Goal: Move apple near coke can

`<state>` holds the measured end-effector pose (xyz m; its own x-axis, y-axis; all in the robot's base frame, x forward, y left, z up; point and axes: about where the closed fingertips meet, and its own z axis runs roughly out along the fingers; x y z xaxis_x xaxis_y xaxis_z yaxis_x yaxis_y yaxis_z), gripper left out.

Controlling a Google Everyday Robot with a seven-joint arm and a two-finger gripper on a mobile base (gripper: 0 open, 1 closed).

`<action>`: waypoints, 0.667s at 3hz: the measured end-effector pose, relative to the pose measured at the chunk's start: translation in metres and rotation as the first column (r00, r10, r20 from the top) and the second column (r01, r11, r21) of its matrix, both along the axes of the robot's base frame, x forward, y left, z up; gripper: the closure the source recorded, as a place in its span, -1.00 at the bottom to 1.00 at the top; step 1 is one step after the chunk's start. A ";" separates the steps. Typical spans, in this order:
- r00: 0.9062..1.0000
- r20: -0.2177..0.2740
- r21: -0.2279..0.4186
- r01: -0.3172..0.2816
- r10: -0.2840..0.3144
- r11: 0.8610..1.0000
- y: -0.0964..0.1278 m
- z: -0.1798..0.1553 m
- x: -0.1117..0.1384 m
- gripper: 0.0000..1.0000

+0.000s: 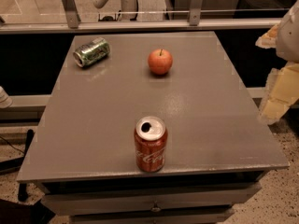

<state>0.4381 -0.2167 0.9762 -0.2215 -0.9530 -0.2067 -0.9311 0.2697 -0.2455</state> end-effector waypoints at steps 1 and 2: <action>1.000 0.000 0.000 0.000 0.000 1.000 0.000 0.000 0.000 -1.00; 1.000 0.016 0.011 -0.015 0.015 1.000 0.000 -0.001 0.004 -1.00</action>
Offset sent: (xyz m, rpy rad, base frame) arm 0.0087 -0.0014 -0.0074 0.0251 -0.0149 0.0359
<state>0.4419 -0.2167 0.9755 -0.2040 -0.9539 -0.2203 -0.9310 0.2586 -0.2576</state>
